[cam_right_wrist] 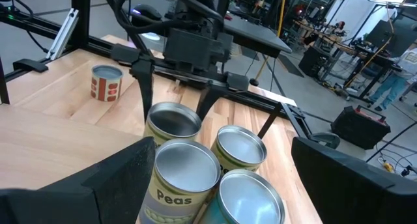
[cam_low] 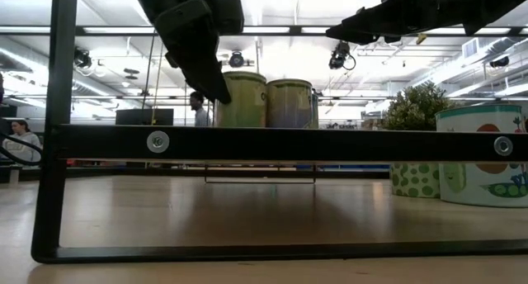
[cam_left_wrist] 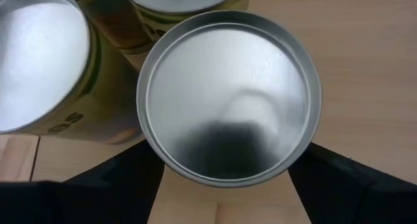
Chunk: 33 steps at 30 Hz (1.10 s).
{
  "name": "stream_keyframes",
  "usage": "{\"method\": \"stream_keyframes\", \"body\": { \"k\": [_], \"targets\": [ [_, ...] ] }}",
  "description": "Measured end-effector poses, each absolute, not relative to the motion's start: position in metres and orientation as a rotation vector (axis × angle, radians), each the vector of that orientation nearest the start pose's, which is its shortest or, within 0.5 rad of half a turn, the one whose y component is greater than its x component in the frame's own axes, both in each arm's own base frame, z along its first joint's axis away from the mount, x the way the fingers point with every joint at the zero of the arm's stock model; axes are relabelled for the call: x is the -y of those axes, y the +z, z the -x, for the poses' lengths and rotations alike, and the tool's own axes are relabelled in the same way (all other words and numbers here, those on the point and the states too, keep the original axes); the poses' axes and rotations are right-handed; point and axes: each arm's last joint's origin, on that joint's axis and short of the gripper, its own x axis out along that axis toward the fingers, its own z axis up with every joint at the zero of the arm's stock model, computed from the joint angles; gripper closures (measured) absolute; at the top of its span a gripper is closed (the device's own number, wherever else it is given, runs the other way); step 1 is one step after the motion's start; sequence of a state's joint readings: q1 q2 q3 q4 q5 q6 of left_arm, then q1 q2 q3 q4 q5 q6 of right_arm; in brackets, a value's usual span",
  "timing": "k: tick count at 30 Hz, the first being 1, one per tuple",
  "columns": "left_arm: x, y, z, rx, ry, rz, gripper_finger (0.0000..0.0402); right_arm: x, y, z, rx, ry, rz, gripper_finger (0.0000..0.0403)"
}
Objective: Pick and place cans onto a shelf
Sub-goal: Put the canned oranges on the shelf
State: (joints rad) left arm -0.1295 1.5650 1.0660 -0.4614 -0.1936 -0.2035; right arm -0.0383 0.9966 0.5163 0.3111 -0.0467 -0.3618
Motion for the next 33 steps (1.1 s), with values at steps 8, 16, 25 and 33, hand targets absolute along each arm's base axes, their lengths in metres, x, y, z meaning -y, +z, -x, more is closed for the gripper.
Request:
{"method": "stream_keyframes", "body": {
  "k": [8,16,25,33],
  "targets": [
    [0.0361,0.2243,-0.3156,-0.935,0.151,0.060,0.0086,0.0070,0.2489,-0.2168,-0.166,0.039,0.354,0.0035],
    [0.0362,0.2244,-0.3157,-0.933,0.162,0.084,0.0015,0.0070,0.2489,-0.2168,-0.166,0.039,0.353,0.0035],
    [0.0351,0.2251,-0.3153,-0.929,0.178,-0.005,0.0016,0.0070,0.2489,-0.2168,-0.166,0.038,0.352,0.0035],
    [0.0433,0.2266,-0.3138,-0.915,0.206,-0.158,0.0017,0.0070,0.2489,-0.2168,-0.165,0.038,0.350,0.0035]
  ]
}}
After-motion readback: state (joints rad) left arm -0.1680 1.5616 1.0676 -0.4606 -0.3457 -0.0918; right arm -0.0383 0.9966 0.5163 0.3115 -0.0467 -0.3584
